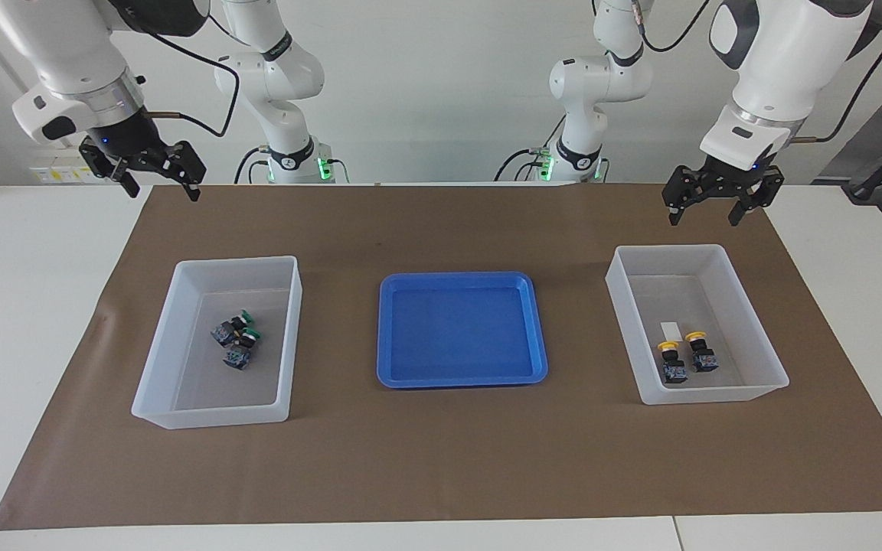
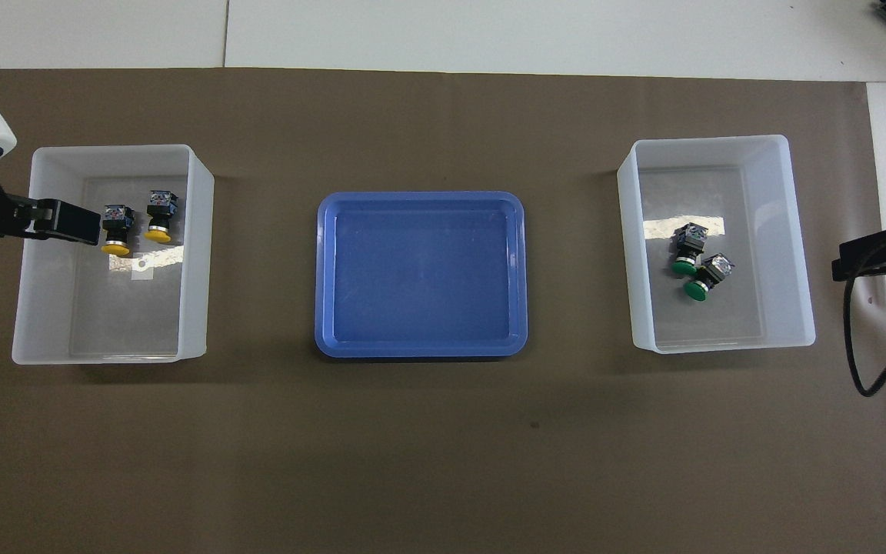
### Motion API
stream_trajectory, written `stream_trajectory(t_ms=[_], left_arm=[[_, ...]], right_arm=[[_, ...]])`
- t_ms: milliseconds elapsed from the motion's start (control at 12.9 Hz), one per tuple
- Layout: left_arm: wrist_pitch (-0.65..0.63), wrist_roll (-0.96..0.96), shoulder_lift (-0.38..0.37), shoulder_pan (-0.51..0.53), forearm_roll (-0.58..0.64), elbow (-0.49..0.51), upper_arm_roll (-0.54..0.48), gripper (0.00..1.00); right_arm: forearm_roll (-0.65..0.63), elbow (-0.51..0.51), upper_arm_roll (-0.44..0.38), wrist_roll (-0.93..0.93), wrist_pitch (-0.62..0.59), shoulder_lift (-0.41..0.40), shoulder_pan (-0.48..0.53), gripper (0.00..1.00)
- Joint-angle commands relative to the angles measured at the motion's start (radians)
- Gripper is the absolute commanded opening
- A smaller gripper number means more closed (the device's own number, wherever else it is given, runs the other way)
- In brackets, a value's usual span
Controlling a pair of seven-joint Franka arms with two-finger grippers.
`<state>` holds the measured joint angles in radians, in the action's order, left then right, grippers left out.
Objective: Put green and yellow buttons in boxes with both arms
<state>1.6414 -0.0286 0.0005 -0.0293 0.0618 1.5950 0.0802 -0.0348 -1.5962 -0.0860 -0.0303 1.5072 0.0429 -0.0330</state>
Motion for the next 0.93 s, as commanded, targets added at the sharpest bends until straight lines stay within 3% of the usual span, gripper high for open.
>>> stream_trajectory(t_ms=[0,309,850], left_arm=[[-0.080,-0.022,0.003,0.000,-0.019,-0.045,-0.007,1.00],[-0.097,-0.030,0.004,-0.129,-0.056,-0.070,-0.149,1.00],[-0.087,-0.033,-0.002,-0.118,-0.056,-0.038,-0.148,1.00]], right_arm=[[-0.011,-0.031,0.000,-0.010,0.021,0.025,-0.002,1.00],[-0.011,-0.031,0.000,-0.010,0.022,0.025,-0.004,1.00],[-0.011,-0.031,0.000,-0.010,0.022,0.025,-0.004,1.00]])
